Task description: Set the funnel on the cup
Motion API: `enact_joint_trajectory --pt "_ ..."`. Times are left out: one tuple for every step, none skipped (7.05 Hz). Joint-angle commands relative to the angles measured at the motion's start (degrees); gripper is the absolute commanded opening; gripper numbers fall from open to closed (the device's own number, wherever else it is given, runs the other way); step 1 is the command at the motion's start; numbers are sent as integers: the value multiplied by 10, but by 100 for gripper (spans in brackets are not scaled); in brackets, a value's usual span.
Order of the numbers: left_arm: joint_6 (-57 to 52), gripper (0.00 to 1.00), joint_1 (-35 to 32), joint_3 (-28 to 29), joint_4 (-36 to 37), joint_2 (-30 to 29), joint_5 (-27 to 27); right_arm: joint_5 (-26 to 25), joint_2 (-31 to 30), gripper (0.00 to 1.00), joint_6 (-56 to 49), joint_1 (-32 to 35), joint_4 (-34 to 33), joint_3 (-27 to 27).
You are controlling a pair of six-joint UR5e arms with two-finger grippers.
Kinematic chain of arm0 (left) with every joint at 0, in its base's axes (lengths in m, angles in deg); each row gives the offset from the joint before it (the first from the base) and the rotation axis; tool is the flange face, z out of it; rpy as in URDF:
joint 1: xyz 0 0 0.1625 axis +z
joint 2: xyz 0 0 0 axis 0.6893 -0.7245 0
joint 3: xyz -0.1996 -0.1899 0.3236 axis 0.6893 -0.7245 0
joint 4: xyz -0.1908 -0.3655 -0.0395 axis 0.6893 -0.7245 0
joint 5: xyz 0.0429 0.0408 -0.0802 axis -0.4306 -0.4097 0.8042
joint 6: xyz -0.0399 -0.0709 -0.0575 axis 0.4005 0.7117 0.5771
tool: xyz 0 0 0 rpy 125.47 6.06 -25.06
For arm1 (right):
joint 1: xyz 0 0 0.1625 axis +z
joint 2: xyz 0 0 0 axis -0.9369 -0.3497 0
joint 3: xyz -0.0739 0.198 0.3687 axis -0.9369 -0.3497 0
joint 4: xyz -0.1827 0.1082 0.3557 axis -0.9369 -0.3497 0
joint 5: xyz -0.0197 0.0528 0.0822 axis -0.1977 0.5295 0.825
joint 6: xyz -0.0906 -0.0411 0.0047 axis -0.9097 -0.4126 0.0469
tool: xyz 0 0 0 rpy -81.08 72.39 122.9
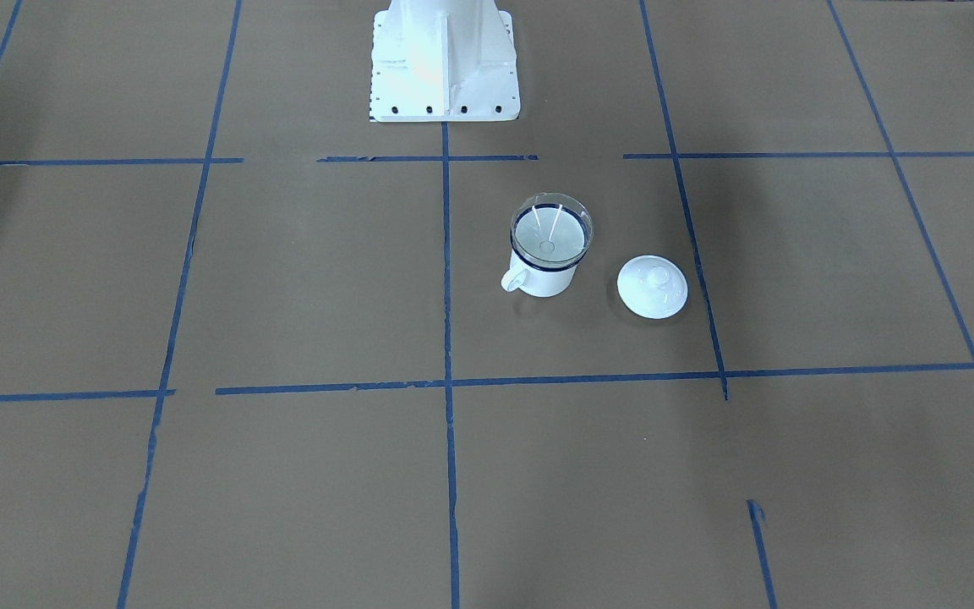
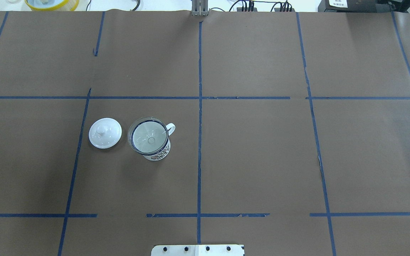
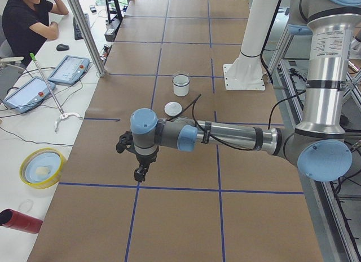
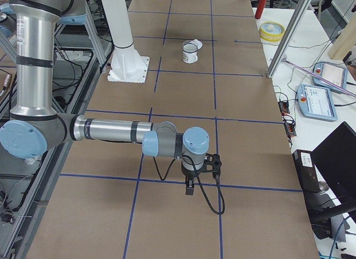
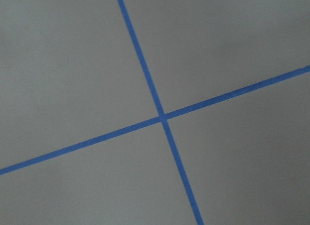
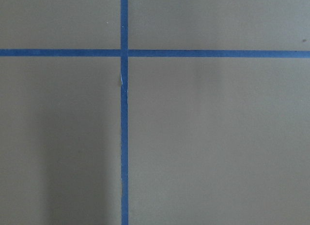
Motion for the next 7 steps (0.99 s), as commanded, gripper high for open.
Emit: enact_joint_trajectory --pt "-6 100 -18 21 10 5 18 0 0 100 0 0 0 0" --pt "-11 100 -18 20 12 21 41 0 0 100 0 0 0 0" --pt "-14 100 -18 20 12 28 49 0 0 100 0 0 0 0" --pt "-14 100 -18 18 12 31 48 0 0 100 0 0 0 0" --pt "-13 100 -19 11 14 31 48 0 1 100 0 0 0 0" --pt "-13 100 -19 11 14 31 48 0 0 100 0 0 0 0" --pt "-14 100 -23 11 14 31 48 0 0 100 0 0 0 0"
